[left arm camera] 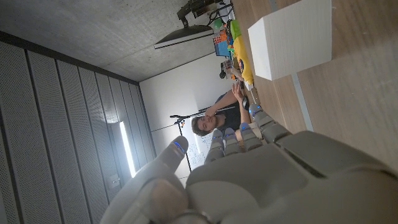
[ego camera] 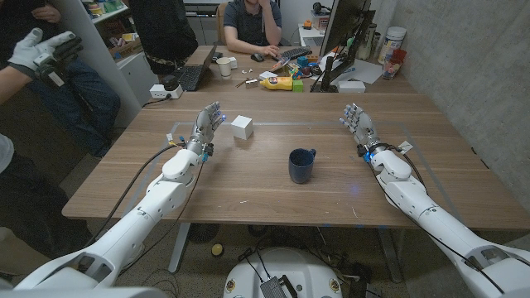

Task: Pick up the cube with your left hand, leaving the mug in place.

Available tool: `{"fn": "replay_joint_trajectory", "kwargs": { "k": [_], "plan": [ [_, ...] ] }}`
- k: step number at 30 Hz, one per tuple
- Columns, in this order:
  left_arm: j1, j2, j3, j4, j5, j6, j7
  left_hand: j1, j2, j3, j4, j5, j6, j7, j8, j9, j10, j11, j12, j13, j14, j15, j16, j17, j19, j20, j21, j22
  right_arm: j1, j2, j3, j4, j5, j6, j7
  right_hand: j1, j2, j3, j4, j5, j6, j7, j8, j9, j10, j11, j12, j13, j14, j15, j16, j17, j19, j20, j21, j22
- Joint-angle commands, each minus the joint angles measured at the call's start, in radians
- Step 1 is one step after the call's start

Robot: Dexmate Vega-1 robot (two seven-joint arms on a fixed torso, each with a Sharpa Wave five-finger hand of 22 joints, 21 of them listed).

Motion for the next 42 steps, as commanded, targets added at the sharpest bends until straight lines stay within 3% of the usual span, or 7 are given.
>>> {"fn": "replay_joint_trajectory", "kwargs": {
  "k": [1,7,19,26,33,35,42],
  "plan": [
    [0.024,-0.008,-0.018,-0.039,0.076,-0.042,0.126,0.0,0.095,0.007,-0.001,0.006,-0.004,0.005,0.002,0.002,-0.017,-0.005,-0.004,0.002,-0.013,-0.001,0.002,0.004,-0.004,-0.018,-0.004,0.001,-0.001,0.001,0.001,0.003,0.001,0.001,0.001,-0.002,0.058,0.011,0.0,0.006,0.009,0.0,0.006,0.006,0.008,-0.002,0.004,0.001,0.0,-0.011,0.004,0.004,0.008,-0.046,0.006,0.004],
    [0.04,-0.018,-0.036,-0.077,0.111,-0.052,0.203,0.005,0.097,0.011,-0.004,0.007,-0.009,0.033,0.002,0.002,-0.014,-0.008,-0.001,0.002,-0.008,-0.002,0.005,0.003,-0.001,-0.025,-0.003,0.001,0.002,0.001,0.001,0.007,0.002,-0.001,0.003,-0.003,0.058,0.012,-0.001,0.006,0.008,0.0,0.005,0.006,0.008,-0.004,0.004,0.001,0.001,-0.011,0.004,0.004,0.007,-0.045,0.006,0.004],
    [0.047,-0.031,-0.066,-0.118,0.219,-0.074,0.342,0.011,0.095,0.017,-0.01,0.007,0.013,0.039,0.01,0.002,0.01,-0.004,0.008,0.002,0.014,-0.002,0.011,0.0,0.005,-0.025,-0.001,0.001,0.019,0.011,-0.003,0.035,0.002,0.004,0.015,-0.004,0.057,0.013,-0.001,0.006,0.009,-0.001,0.006,0.006,0.007,-0.003,0.004,0.001,0.001,-0.012,0.004,0.004,0.007,-0.046,0.006,0.004],
    [0.038,-0.046,-0.066,-0.129,0.34,-0.06,0.459,0.026,0.096,0.026,-0.024,0.007,0.029,0.035,0.014,0.002,0.031,-0.008,0.015,0.002,0.03,-0.004,0.012,-0.004,0.008,-0.024,-0.001,0.0,0.033,0.015,-0.008,0.049,-0.001,0.005,0.025,-0.005,0.057,0.013,-0.002,0.006,0.008,0.0,0.005,0.006,0.008,-0.001,0.004,0.001,0.001,-0.012,0.004,0.004,0.007,-0.046,0.006,0.004],
    [0.021,-0.064,-0.064,-0.138,0.496,-0.023,0.61,0.045,0.094,0.041,-0.038,0.004,0.088,0.021,0.028,0.005,0.08,-0.003,0.026,0.004,0.073,0.0,0.016,-0.007,-0.029,-0.026,-0.016,-0.004,0.04,0.018,-0.012,0.059,-0.003,0.004,0.03,-0.006,0.054,0.013,-0.002,0.006,0.006,0.001,0.004,0.006,0.007,0.001,0.004,0.001,0.001,-0.011,0.004,0.004,0.008,-0.045,0.006,0.004],
    [0.009,-0.06,-0.055,-0.146,0.583,0.017,0.673,0.049,0.096,0.044,-0.04,0.004,0.094,0.023,0.028,0.005,0.082,-0.002,0.026,0.004,0.078,0.001,0.016,-0.008,-0.024,-0.027,-0.014,-0.004,0.042,0.021,-0.013,0.064,-0.003,0.005,0.033,-0.007,0.054,0.013,-0.002,0.006,0.005,0.002,0.004,0.006,0.006,0.001,0.004,0.001,0.002,-0.011,0.004,0.004,0.008,-0.045,0.006,0.004],
    [-0.031,-0.039,-0.02,-0.154,0.739,0.107,0.747,0.066,0.104,0.055,-0.052,0.003,0.106,0.023,0.027,0.007,0.094,-0.006,0.027,0.005,0.084,-0.006,0.012,-0.009,-0.004,-0.024,-0.007,-0.005,0.045,0.027,-0.015,0.074,-0.001,0.011,0.039,-0.008,0.053,0.014,-0.002,0.006,0.006,0.002,0.005,0.006,0.007,0.002,0.004,0.001,0.001,-0.011,0.004,0.004,0.008,-0.046,0.006,0.004]
  ]
}}
